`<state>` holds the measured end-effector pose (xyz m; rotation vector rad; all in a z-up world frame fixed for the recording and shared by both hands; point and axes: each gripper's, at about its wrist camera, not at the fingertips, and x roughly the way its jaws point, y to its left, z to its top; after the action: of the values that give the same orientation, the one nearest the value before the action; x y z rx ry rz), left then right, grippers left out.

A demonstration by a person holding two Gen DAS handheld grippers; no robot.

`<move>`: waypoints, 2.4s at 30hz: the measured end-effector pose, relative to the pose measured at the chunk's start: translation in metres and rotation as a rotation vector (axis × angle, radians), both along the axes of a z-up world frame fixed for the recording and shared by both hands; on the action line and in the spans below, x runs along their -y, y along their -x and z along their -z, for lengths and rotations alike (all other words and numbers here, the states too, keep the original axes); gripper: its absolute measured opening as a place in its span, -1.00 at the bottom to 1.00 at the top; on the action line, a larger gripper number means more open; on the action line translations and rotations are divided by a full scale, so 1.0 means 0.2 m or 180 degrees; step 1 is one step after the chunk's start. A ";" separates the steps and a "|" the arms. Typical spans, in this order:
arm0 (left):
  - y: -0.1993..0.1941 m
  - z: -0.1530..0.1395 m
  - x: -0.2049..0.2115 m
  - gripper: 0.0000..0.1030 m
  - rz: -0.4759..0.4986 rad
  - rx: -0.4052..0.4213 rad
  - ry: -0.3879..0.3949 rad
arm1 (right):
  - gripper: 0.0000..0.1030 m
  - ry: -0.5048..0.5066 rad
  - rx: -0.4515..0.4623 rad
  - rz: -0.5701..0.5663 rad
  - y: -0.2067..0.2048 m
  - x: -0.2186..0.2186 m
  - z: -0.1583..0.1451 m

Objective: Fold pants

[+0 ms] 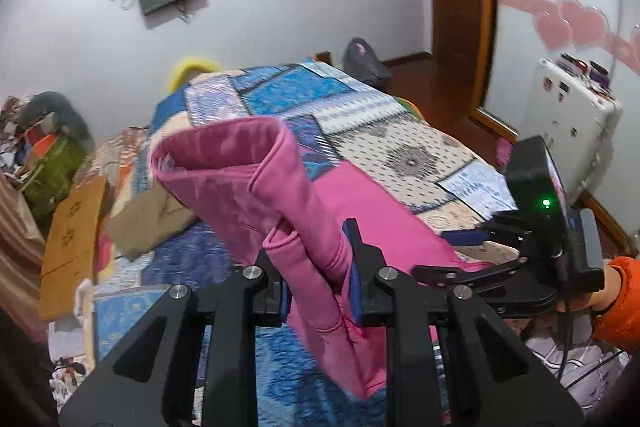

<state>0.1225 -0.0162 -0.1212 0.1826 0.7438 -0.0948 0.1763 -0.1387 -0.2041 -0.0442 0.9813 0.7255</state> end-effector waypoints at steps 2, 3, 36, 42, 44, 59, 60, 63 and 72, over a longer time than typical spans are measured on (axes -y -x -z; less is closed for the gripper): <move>-0.03 0.04 0.05 -0.57 0.0063 -0.0092 0.0029 | -0.01 -0.0009 -0.0001 -0.0003 0.00 0.01 0.00; -0.04 0.06 0.06 -0.58 0.0078 -0.0123 0.0044 | -0.01 -0.0011 -0.0001 -0.0006 0.00 0.01 0.00; -0.13 0.12 -0.05 0.41 0.0066 -0.0439 0.0510 | -0.01 -0.0019 0.0169 0.0344 0.03 0.30 -0.14; -0.15 0.28 -0.23 0.45 -0.0101 -0.0817 0.0567 | -0.01 -0.0077 0.0341 0.0306 0.05 0.25 -0.25; -0.12 0.35 -0.21 0.45 -0.0119 -0.0900 0.0554 | 0.00 -0.0131 0.0356 0.0269 0.05 0.21 -0.27; -0.08 0.40 -0.17 0.68 -0.0205 -0.0732 0.0527 | 0.24 -0.0072 0.0034 0.0192 0.07 0.08 -0.07; -0.09 0.38 -0.19 0.68 -0.0214 -0.0700 0.0484 | 0.24 -0.0053 0.0015 0.0232 0.06 0.10 -0.05; -0.14 0.31 -0.26 0.68 -0.0327 -0.0604 0.0338 | 0.41 0.0045 0.0069 0.0255 0.05 0.12 -0.02; -0.42 0.30 -0.49 0.68 -0.0556 -0.0602 0.0201 | 0.41 0.0421 0.0328 0.0025 -0.04 0.08 -0.02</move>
<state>0.2057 0.0822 -0.1811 0.0479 0.9410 0.0311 0.1839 -0.1541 -0.2008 -0.1914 0.9292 0.6440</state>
